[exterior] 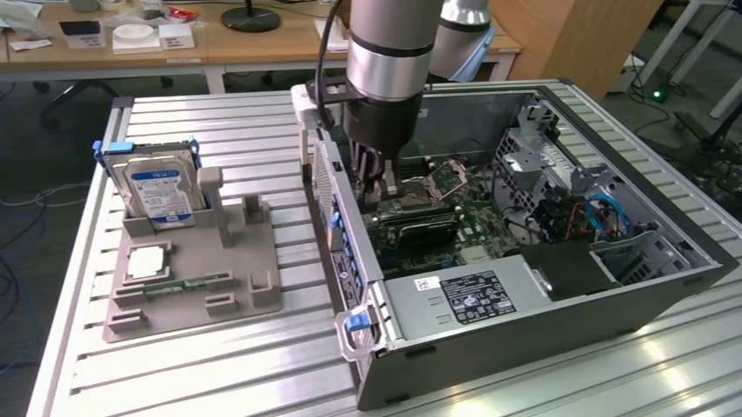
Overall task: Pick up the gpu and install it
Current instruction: 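Press down on the gpu until it lock into place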
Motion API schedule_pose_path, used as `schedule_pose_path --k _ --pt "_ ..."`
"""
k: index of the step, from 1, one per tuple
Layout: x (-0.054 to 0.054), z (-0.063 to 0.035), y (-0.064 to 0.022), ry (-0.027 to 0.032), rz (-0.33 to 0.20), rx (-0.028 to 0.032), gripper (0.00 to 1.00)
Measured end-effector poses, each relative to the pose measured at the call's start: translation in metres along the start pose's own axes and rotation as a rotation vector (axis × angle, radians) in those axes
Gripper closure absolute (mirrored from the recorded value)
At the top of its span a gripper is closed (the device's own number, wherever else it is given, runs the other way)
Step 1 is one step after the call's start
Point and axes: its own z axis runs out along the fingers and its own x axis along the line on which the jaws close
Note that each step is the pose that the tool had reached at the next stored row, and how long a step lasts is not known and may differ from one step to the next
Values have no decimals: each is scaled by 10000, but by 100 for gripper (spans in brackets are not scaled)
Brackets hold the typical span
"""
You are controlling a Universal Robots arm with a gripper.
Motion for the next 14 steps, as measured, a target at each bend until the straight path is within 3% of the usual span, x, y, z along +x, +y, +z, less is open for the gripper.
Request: schedule_pose_path --k 6,14 --pt "42 -14 1 2 -4 -52 89" --pt "59 -13 36 14 -16 -65 89"
